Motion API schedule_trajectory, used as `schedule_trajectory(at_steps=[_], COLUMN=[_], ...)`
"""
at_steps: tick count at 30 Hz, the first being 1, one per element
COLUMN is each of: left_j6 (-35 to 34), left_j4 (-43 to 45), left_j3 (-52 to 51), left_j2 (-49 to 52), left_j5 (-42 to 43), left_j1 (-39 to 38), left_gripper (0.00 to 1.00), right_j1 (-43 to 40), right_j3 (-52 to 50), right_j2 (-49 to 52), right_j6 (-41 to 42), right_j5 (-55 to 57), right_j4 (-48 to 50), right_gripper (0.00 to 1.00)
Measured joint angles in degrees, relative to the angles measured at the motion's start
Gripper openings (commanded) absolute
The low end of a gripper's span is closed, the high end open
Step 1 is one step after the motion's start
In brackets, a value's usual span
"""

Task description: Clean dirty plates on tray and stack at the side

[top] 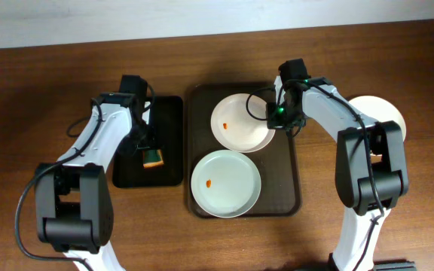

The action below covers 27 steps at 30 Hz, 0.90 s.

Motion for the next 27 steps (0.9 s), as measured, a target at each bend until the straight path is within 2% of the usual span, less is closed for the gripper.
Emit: schedule_trajectory(at_steps=[2,3,4,5,11,14,18,20,23,27], left_j6=[0.04,-0.11,0.04,0.0,0.0,0.0,0.02,0.02,0.0,-1.9], left_j4=[2.29,2.82,3.5,3.69,4.68,0.83,-8.09,-9.07,-4.5,5.73], left_j3=[0.0,-0.17,-0.76,-1.33,-1.68,0.81,13.14,17.03,18.97,19.23], left_j2=[0.46,0.9,1.64,2.78,4.39,5.07,5.2,4.35,3.39,3.32], left_j5=[-0.63,-0.59,-0.44,-0.15,0.79,0.74,0.72,2.73,8.15,13.07], left_j1=[0.0,0.0,-0.11,-0.17,-0.48,-0.48,-0.48,-0.48,-1.27,-7.87], left_gripper=[0.33,0.29,0.12,0.01,0.0,0.0,0.0,0.0,0.0,0.0], right_j1=[0.0,0.0,0.0,0.0,0.0,0.0,0.0,0.0,0.0,0.0], right_j3=[0.0,0.0,0.0,0.0,0.0,0.0,0.02,0.02,0.02,0.0], right_j2=[0.0,0.0,0.0,0.0,0.02,0.02,0.04,0.04,0.04,0.09], right_j6=[0.0,-0.04,-0.02,-0.02,-0.02,0.02,0.0,-0.02,-0.09,1.01], right_j5=[0.0,-0.02,-0.02,0.0,0.0,0.0,0.0,0.0,0.0,0.0], right_j4=[0.0,0.0,0.0,0.0,-0.02,-0.02,-0.04,-0.04,0.09,0.07], right_gripper=[0.04,0.04,0.05,0.05,0.04,0.05,0.05,0.05,0.04,0.04])
